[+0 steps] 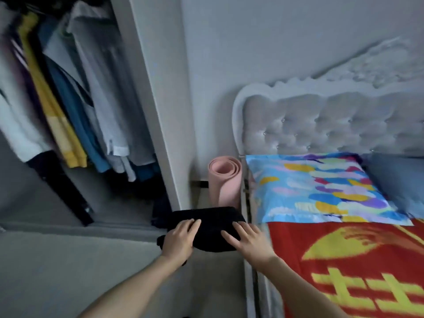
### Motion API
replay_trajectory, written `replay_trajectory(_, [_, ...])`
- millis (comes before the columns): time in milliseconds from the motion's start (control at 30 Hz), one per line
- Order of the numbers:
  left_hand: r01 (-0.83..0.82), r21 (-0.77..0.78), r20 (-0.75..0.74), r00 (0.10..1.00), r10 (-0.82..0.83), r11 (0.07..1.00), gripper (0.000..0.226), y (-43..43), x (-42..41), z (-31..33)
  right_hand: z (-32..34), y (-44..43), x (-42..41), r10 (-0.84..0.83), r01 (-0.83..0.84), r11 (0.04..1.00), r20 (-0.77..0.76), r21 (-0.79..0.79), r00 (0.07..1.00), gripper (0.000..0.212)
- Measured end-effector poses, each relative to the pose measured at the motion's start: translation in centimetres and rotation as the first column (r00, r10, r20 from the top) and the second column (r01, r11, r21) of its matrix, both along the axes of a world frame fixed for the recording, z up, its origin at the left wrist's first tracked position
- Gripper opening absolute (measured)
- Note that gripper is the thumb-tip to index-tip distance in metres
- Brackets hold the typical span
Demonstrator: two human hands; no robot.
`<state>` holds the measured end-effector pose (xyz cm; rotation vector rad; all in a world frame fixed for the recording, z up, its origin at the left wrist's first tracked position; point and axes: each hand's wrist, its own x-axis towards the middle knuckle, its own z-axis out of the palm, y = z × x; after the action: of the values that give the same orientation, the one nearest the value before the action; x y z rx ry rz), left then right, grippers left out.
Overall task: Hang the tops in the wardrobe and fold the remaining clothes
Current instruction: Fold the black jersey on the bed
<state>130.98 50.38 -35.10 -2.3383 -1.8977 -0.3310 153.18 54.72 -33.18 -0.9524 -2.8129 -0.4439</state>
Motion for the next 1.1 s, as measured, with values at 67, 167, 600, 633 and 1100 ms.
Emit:
replay_trajectory(67, [-0.085,0.001,0.001,0.996,0.085,0.996,0.077,-0.9,-4.1,0.9,1.2,0.7,-4.4,0.11,-0.11,0.993,0.003,0.034,0.994,0.058])
replay_trajectory(167, [-0.194,-0.027,0.002,0.981,0.194,0.981,0.077,-2.3,-9.1,1.3,1.4,1.2,-9.9,0.202,-0.2,0.978,-0.022,0.061,0.979,0.046])
replay_trajectory(600, [-0.348,-0.069,0.037,0.936,0.351,0.935,0.067,-5.9,-34.8,-2.2,-3.0,1.0,-37.7,0.291,-0.282,0.949,0.046,-0.139,0.956,0.081])
replay_trajectory(633, [-0.354,-0.082,0.042,0.933,0.358,0.932,0.066,-6.0,-36.2,-2.5,-3.3,0.9,-39.2,0.287,-0.274,0.948,0.062,-0.161,0.956,0.082])
replay_trajectory(1100, [-0.346,-0.268,0.01,0.932,0.362,0.899,0.068,1.4,-51.6,-10.8,-12.0,8.1,-54.6,0.273,-0.234,0.895,0.053,-0.379,0.96,0.087])
